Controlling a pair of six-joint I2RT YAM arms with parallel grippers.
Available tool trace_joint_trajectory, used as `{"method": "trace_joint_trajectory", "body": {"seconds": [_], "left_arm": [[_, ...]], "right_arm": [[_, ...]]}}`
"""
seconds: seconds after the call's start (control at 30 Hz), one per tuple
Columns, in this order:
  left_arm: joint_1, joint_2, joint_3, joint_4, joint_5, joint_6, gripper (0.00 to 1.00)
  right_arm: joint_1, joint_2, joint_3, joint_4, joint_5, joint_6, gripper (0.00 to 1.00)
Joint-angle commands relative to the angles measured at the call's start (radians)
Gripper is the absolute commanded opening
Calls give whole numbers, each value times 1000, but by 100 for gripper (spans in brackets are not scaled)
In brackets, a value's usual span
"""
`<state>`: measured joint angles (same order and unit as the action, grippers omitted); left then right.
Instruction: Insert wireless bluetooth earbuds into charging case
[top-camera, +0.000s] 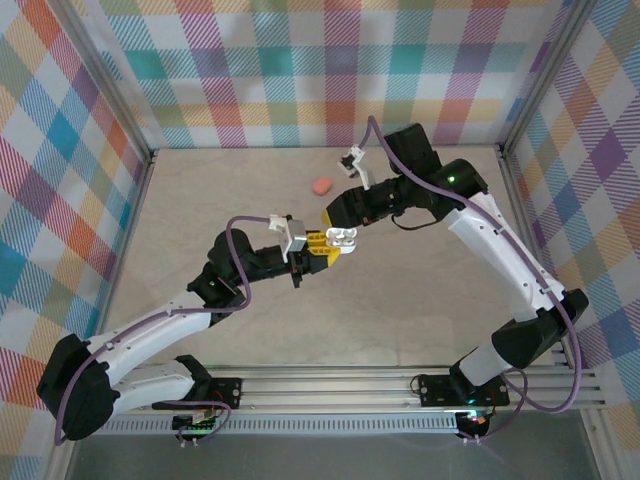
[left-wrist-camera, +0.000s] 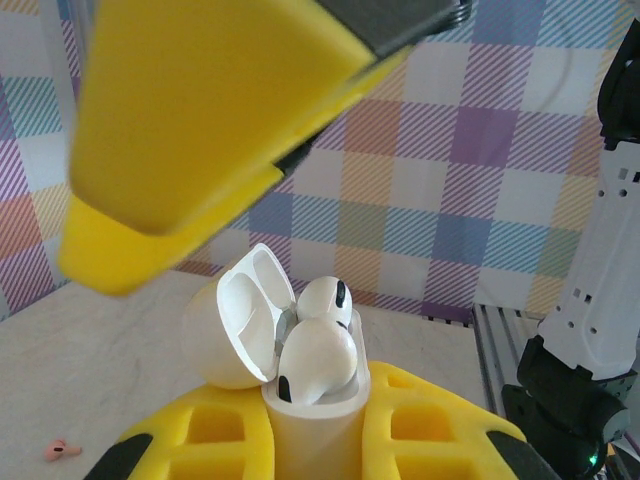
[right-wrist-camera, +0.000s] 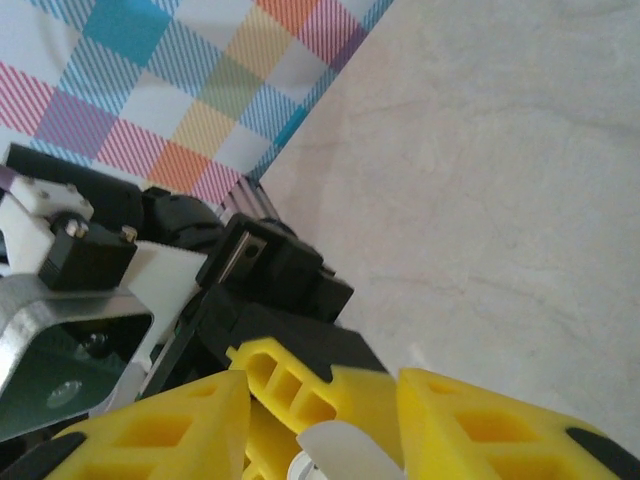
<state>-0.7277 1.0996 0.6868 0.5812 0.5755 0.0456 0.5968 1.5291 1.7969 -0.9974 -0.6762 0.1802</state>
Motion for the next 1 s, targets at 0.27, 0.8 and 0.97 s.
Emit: {"method": "trace_joint_trajectory", "body": {"seconds": [0.27, 0.8, 0.97], "left_arm": [[9, 28, 35, 43, -83, -9, 0], [28, -29, -15, 43, -155, -192, 0], [37, -85, 18, -84, -193, -264, 0]], "right_arm": [[5, -20, -12, -78, -151, -61, 44], [-80, -216, -165, 95, -58, 6, 50], [-152, -365, -465, 489, -130, 115, 61]]}}
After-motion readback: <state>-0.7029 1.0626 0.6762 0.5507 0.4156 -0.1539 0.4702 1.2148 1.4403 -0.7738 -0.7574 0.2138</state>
